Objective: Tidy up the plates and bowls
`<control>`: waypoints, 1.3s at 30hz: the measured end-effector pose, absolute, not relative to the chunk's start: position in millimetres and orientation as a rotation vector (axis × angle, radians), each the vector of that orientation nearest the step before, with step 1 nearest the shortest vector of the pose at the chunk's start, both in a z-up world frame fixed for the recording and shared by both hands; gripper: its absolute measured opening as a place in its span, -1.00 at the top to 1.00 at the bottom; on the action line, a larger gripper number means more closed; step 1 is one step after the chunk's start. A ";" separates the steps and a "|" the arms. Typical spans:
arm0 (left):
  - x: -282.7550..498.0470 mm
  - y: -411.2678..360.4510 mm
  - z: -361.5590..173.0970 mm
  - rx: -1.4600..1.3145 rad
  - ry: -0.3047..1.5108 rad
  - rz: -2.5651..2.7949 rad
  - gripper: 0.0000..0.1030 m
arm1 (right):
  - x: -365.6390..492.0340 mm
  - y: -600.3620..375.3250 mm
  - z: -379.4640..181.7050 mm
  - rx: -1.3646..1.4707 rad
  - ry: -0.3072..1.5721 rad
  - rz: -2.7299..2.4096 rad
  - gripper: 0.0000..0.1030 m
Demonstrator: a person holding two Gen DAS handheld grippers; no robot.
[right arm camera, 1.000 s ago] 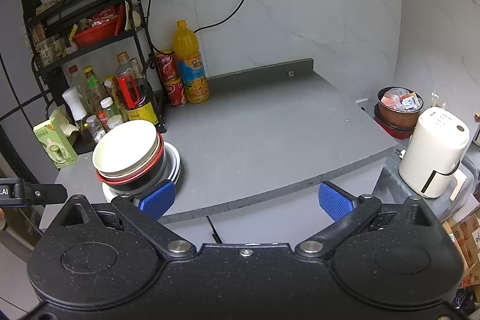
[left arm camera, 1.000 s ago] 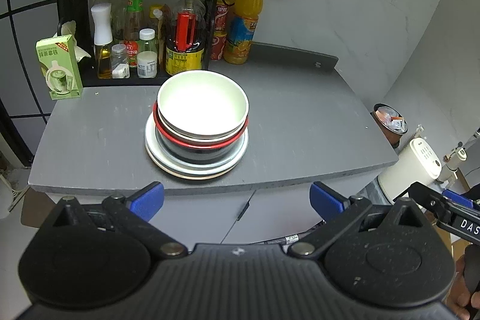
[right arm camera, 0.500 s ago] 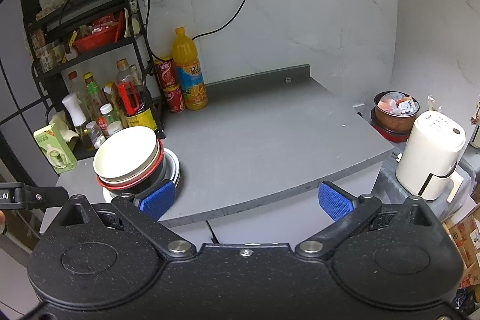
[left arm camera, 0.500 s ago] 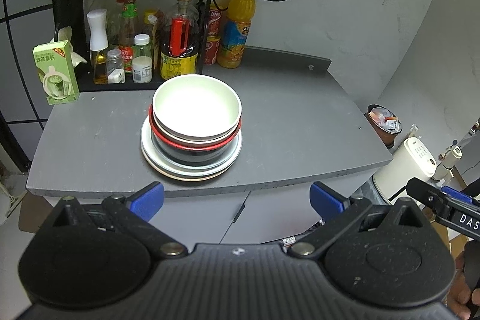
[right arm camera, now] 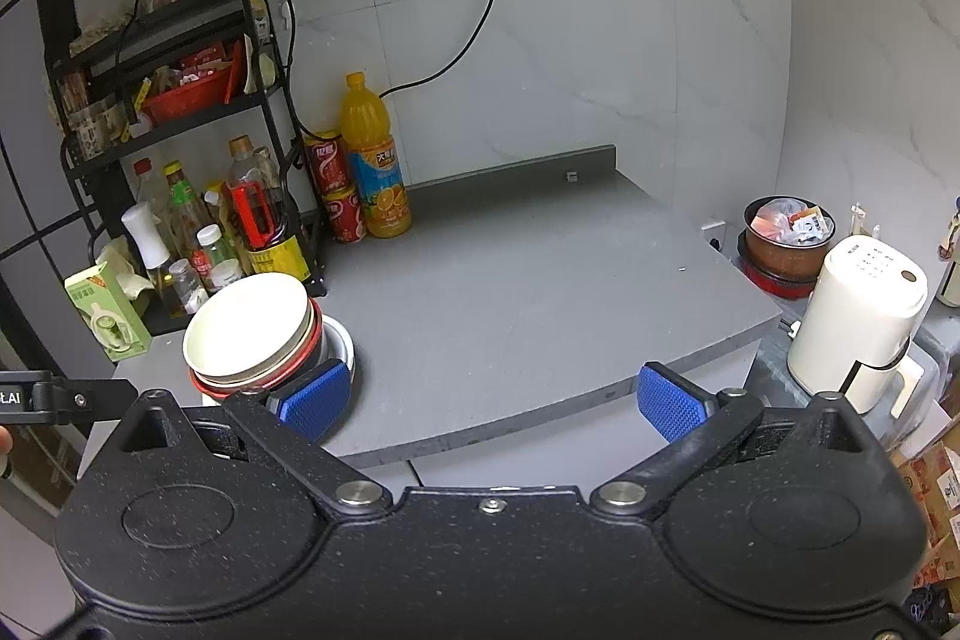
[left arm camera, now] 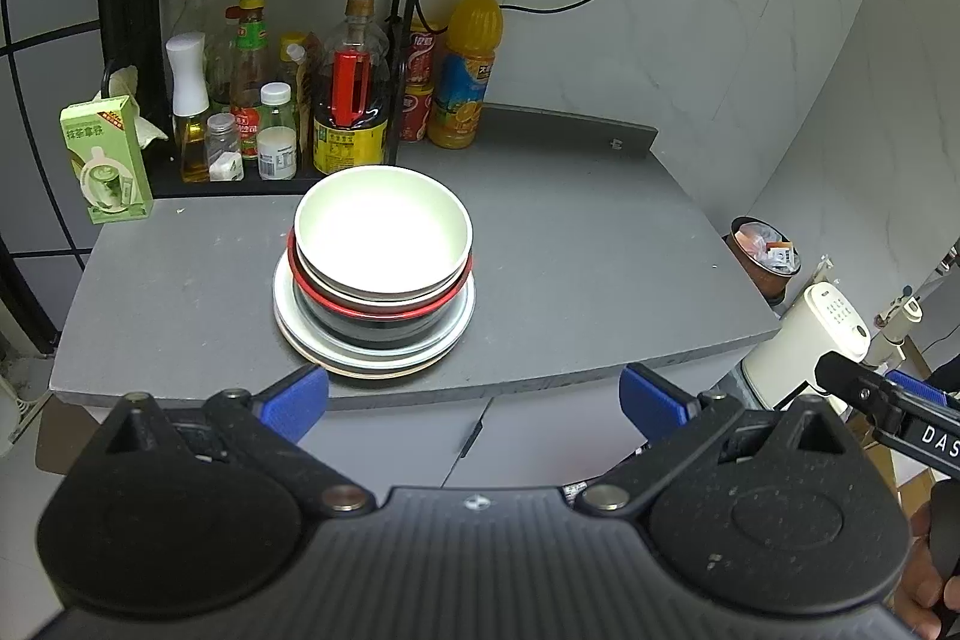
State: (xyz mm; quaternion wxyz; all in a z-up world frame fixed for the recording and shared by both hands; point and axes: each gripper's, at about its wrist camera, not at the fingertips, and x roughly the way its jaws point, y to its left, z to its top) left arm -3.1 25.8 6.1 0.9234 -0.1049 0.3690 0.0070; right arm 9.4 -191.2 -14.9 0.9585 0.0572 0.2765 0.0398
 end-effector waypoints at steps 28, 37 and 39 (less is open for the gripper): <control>-6.3 20.4 4.7 -0.172 0.745 0.003 -0.99 | 3.1 -189.6 -11.2 0.112 0.556 0.071 -1.00; -8.0 21.0 6.3 -0.179 0.746 -0.004 -0.99 | 0.1 -188.2 -11.7 0.113 0.549 0.071 -1.00; -8.1 21.1 6.7 -0.177 0.746 -0.001 -0.99 | -0.2 -187.4 -11.6 0.112 0.552 0.075 -1.00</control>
